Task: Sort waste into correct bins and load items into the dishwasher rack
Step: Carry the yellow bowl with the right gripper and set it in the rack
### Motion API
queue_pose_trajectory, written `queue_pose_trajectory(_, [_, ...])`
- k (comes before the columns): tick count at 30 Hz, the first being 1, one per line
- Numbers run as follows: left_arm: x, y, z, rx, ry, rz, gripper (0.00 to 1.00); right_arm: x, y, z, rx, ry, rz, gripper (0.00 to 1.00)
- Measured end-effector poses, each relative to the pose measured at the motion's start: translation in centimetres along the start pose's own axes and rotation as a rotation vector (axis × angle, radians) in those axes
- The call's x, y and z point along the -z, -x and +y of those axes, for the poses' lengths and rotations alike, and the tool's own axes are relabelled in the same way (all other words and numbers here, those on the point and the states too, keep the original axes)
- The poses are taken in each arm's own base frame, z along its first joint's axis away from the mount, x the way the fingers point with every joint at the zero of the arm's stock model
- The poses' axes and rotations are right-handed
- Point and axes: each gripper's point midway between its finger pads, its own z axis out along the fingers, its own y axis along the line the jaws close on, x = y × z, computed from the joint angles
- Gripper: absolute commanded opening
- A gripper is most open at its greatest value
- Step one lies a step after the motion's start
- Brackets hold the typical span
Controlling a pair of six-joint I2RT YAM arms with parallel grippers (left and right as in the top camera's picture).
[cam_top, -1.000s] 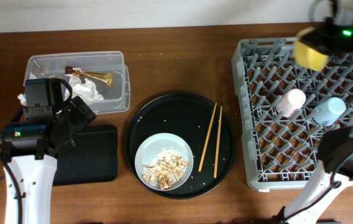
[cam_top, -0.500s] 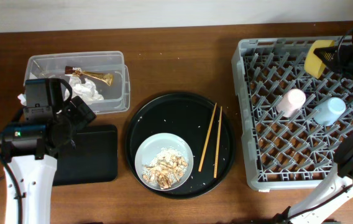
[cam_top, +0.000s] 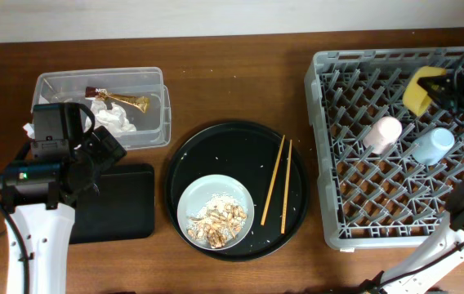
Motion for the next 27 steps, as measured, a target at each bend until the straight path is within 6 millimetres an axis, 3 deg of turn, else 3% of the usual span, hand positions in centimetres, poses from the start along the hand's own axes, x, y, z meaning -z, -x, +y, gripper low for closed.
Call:
queue_pose_trajectory(2, [0.0,0.0,0.0,0.0,0.0,0.0,0.99,1.1,-0.1,-0.5,-0.045,-0.002,-0.01,0.07])
queue_pose_trajectory(6, [0.0,0.0,0.0,0.0,0.0,0.0,0.99,1.3,-0.4,-0.4,-0.063,0.008,-0.006,0.04])
queue_pose_trajectory(11, [0.0,0.0,0.0,0.0,0.0,0.0,0.99,1.6,0.6,1.4,0.02,0.135,-0.047,0.04])
queue_pose_trajectory(14, [0.0,0.0,0.0,0.0,0.0,0.0,0.99,0.7,1.1,2.3,0.09,0.168,-0.049,0.04])
queue_pose_trajectory(19, [0.0,0.0,0.0,0.0,0.0,0.0,0.99,-2.6,1.1,4.3,0.215,0.205,-0.014,0.04])
queue_pose_trajectory(27, [0.0,0.0,0.0,0.0,0.0,0.0,0.99,-3.2,0.4,2.1,0.14,0.078,0.015,0.04])
